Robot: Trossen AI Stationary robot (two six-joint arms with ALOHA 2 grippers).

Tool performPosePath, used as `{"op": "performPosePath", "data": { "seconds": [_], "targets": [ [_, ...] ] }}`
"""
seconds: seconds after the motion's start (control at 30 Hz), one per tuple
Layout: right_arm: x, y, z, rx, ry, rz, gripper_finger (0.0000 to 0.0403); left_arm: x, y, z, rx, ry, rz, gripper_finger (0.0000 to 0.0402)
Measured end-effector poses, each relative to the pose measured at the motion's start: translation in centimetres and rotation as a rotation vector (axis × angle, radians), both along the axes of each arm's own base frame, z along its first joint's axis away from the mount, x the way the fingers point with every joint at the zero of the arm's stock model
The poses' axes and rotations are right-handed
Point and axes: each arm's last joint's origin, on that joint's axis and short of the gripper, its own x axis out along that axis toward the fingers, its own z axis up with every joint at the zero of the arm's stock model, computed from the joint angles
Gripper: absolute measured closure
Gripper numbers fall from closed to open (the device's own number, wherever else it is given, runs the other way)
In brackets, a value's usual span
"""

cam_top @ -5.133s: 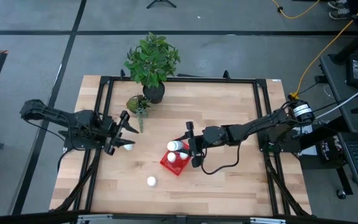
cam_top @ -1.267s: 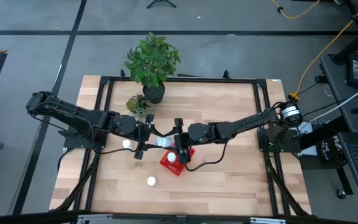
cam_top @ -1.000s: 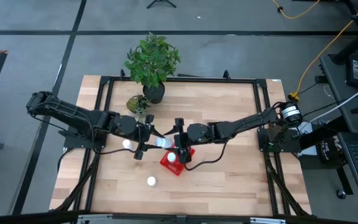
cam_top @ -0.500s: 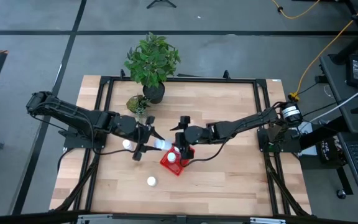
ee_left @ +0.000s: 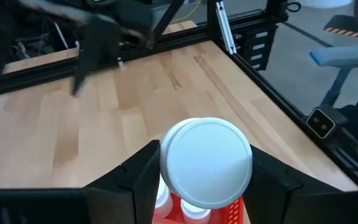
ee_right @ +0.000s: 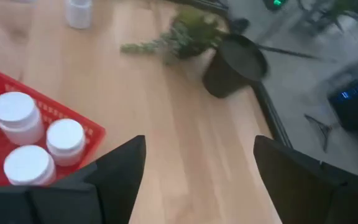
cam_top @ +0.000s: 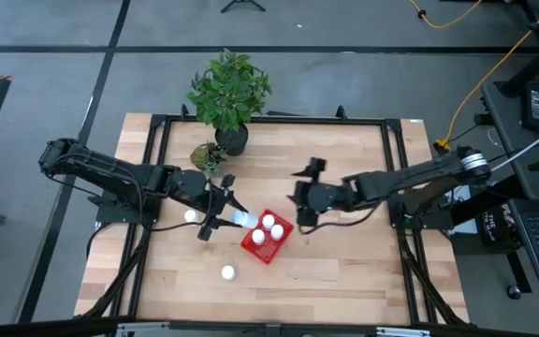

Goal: Pick and place pill bottles into a basket
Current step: Put the top right white medicine bottle into the red bin

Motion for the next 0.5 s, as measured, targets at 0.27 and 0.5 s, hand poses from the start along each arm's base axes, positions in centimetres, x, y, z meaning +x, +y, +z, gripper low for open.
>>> {"op": "performPosePath", "data": {
  "seconds": [0.27, 0.5],
  "targets": [
    [-5.3, 1.4, 0.6, 0.063, -0.103, -0.048, 0.0104, 1.8, 0.6, -1.1, -0.012, -0.001, 0.003, 0.0226],
    [-6.4, 2.6, -0.9, 0.073, -0.102, -0.055, 0.0104, 5.1, 0.8, -2.9, -0.033, 0.066, -0.041, 0.0226]
  ]
}}
